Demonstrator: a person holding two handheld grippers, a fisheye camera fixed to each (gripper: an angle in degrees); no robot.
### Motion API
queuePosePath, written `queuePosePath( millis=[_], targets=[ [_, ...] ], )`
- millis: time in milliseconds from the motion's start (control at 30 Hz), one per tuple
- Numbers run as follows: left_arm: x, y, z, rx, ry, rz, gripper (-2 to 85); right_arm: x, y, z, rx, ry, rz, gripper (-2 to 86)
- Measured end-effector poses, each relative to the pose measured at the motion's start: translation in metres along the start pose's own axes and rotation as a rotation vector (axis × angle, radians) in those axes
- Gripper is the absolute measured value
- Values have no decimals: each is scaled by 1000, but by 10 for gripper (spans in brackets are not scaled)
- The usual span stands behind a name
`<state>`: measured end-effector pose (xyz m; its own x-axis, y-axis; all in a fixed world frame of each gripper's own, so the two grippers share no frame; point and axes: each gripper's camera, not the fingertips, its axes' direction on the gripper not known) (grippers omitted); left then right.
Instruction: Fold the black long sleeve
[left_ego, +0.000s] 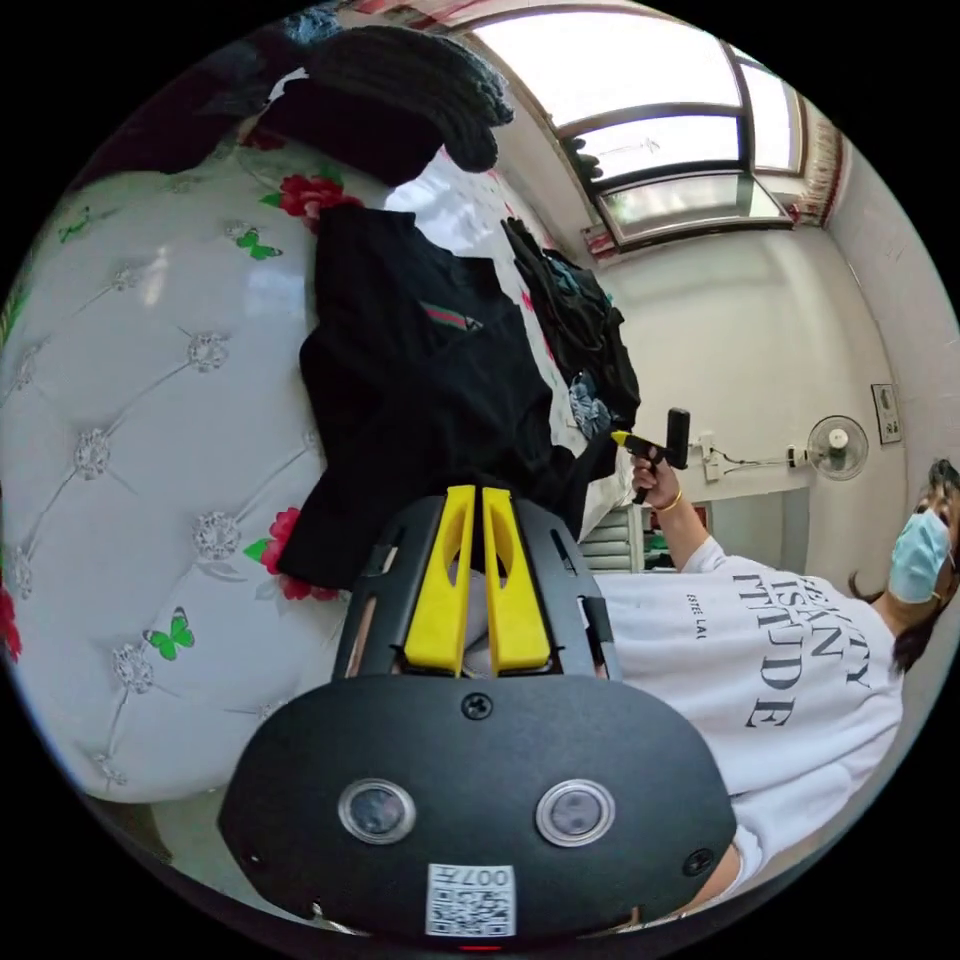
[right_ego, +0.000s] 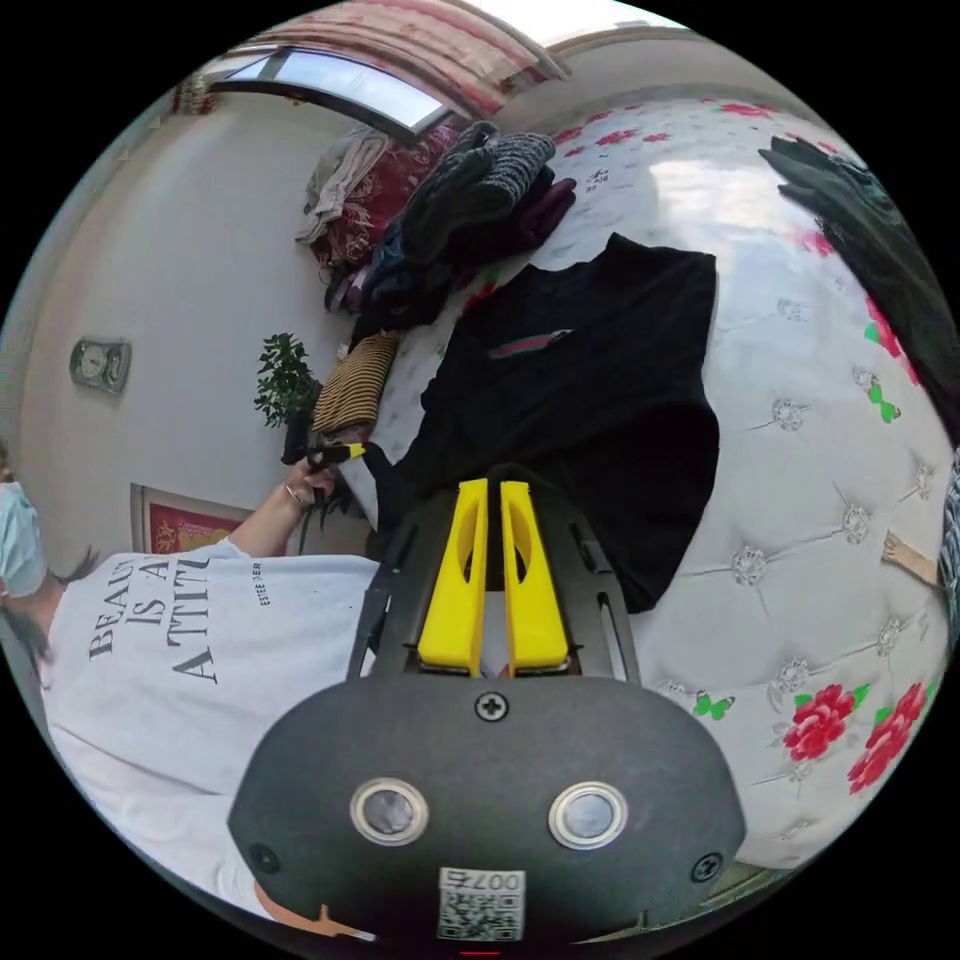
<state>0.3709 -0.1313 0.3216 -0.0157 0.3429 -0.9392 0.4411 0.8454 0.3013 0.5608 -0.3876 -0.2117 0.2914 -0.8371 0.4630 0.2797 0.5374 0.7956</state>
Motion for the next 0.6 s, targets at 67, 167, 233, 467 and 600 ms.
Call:
queuePosePath(
  millis=[67,167,233,467,600],
  targets=[
    [1,7,-17,32,39,1,-8,12,14,-28,60,-70,46,1],
    [1,21,-34,46,151,24,-7,32,45,-63,144,-231,116,1],
    [-4,22,-38,37,193,23,-5,42,54,-78,173,-287,145,1],
    [-90,-47,-46,391,206,-388,84,92,-7,-119,421,-115,335,22],
    [-82,-61,-33,442,7,-418,111,104,-22,-99,343,128,366,38]
  ],
)
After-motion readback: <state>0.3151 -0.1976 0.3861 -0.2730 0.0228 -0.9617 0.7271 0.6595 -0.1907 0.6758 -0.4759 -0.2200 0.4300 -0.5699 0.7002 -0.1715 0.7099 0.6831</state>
